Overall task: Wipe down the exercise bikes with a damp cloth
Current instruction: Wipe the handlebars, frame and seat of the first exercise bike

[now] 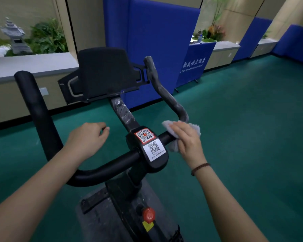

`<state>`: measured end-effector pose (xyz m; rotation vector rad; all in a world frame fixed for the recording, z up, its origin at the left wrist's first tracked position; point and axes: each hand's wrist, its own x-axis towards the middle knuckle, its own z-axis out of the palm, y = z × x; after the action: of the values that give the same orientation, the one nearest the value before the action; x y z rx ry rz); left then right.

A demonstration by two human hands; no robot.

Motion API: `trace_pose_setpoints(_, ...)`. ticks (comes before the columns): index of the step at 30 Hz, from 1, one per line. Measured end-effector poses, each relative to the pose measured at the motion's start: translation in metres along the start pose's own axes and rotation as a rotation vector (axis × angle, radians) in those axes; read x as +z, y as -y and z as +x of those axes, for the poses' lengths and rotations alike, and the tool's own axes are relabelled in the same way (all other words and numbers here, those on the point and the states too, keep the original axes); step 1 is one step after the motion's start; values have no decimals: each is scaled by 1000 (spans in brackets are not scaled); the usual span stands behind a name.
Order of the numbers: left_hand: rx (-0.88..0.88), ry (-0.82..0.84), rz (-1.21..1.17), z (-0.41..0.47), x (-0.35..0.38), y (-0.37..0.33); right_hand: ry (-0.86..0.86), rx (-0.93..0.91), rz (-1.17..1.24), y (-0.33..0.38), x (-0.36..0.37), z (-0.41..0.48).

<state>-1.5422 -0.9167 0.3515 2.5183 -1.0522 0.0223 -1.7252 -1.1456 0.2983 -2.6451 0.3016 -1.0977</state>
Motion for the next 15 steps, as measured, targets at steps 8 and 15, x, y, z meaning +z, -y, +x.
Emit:
trace_pose_setpoints(8, 94, 41, -26, -3, 4, 2, 119, 230, 234, 61, -10, 10)
trace_pose_setpoints(15, 171, 41, -41, -8, 5, 1, 213, 282, -37, 60, -5, 36)
